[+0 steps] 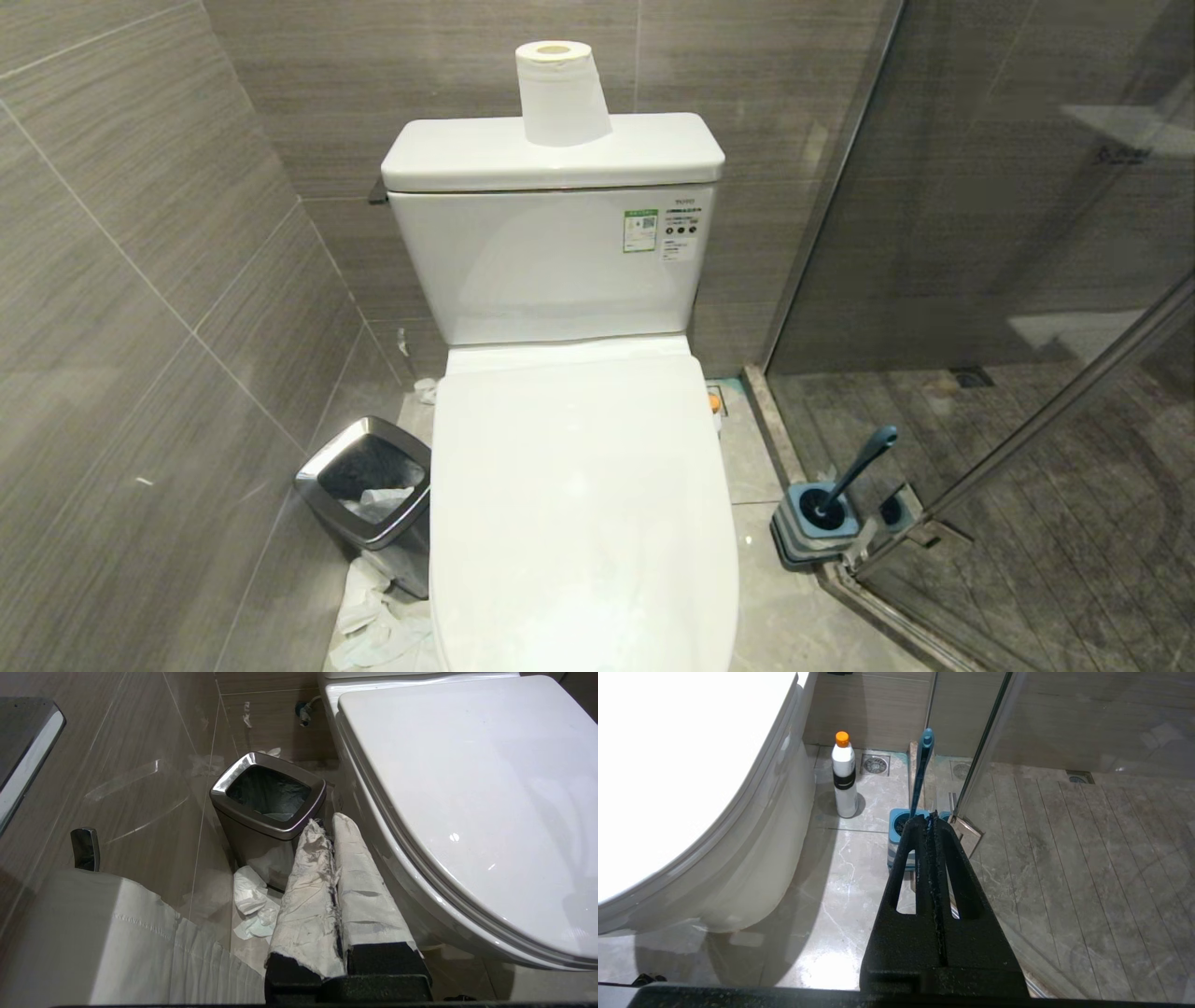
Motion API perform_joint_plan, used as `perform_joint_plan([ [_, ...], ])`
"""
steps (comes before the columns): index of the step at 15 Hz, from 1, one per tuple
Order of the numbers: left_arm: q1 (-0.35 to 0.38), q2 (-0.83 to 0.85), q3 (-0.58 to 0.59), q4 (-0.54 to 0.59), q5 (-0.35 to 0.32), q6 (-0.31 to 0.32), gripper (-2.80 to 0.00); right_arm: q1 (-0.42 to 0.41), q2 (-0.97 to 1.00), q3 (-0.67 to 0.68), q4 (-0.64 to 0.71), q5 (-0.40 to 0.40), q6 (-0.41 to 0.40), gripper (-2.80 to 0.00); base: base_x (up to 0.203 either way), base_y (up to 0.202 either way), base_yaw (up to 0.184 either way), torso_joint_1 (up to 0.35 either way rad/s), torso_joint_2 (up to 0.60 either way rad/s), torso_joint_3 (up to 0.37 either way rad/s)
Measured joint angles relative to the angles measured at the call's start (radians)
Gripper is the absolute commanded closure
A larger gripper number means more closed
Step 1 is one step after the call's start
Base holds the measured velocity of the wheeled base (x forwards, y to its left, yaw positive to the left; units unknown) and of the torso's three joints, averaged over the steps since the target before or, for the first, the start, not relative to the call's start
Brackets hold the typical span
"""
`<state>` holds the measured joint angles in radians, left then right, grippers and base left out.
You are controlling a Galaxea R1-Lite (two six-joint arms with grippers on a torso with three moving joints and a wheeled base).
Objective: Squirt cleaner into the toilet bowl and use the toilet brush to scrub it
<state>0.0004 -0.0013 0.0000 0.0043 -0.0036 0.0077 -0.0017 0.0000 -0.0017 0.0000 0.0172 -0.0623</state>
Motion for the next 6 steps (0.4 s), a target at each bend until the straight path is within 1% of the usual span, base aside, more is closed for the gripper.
perform_joint_plan([
  [6, 0.001, 0.0, 0.0, 0.0, 0.0, 0.0, 0.0, 0.0, 0.0, -0.004, 0.004, -0.01, 0.006, 0.0, 0.0, 0.0, 0.0, 0.0, 0.0, 0.0],
])
